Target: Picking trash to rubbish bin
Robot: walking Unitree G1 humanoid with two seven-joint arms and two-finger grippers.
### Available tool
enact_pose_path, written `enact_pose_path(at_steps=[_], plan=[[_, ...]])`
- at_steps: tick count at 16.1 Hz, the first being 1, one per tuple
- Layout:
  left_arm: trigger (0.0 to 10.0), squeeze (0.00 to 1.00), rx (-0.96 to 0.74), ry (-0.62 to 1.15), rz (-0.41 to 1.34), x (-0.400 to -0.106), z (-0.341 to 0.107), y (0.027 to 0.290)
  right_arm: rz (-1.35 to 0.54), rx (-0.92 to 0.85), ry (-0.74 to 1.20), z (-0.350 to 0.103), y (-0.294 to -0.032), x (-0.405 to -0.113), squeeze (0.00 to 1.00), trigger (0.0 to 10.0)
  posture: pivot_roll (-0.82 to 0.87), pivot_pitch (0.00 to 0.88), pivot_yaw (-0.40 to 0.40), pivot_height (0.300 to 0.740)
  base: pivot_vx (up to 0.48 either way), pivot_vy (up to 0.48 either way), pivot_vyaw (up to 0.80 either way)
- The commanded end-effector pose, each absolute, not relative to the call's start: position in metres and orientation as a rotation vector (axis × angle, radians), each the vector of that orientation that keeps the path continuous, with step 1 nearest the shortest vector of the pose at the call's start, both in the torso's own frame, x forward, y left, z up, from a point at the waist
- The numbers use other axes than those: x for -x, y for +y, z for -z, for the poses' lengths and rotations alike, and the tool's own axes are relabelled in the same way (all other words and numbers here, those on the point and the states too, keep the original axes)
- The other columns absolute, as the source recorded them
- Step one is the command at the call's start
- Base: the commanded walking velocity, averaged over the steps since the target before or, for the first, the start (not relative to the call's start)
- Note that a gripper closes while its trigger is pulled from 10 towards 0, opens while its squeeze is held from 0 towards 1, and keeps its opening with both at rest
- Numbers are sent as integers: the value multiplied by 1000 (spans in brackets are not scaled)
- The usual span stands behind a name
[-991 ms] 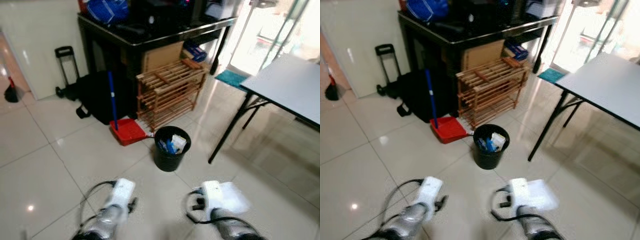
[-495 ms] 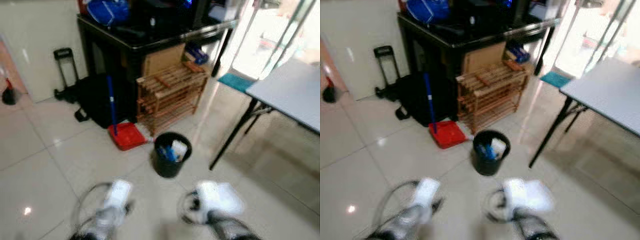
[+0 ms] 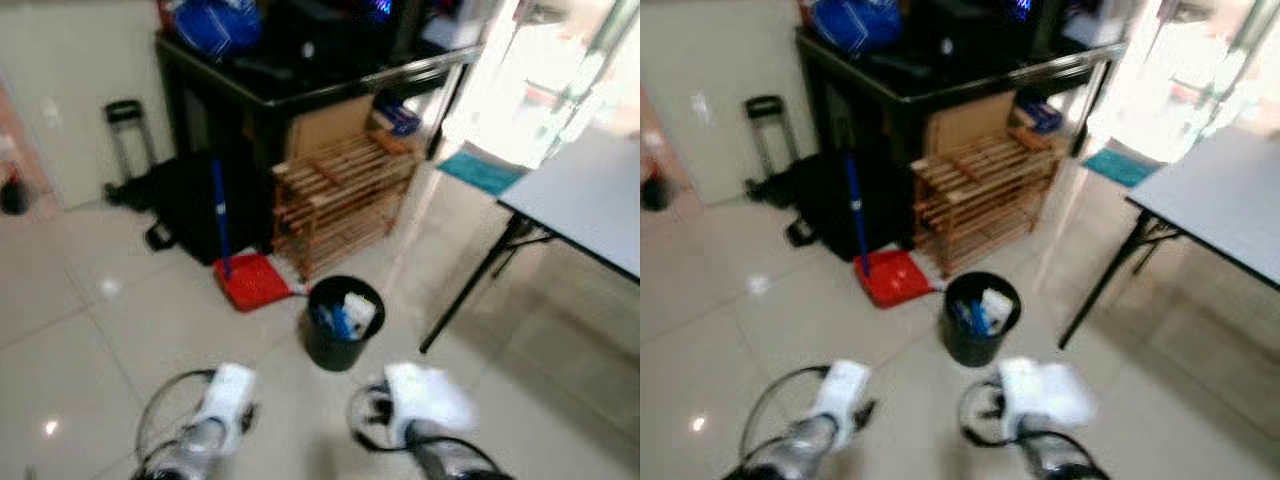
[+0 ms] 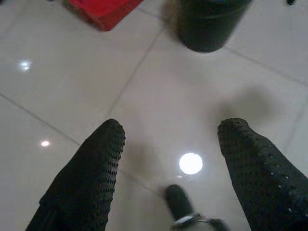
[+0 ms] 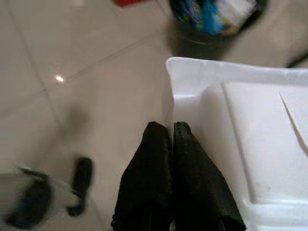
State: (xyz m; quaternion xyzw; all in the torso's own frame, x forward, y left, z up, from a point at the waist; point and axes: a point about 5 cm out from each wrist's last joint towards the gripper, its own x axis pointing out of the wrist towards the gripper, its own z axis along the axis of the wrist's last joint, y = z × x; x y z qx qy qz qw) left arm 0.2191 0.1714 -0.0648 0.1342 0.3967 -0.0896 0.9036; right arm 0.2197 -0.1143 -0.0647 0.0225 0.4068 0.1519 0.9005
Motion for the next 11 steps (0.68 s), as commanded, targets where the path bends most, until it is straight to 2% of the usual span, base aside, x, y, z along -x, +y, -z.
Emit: enact_pose_path(at_steps=[1, 11], plan=[[10000, 0, -257, 796, 219, -226, 62, 154, -276, -14, 839, 64, -134, -222, 0, 10000, -8, 5, -89, 740, 480, 0, 0], [10000, 0, -244, 789, 203, -231, 59, 155, -271, -24, 833, 62, -135, -226, 0, 10000, -6, 40, -95, 740, 480, 0, 0]])
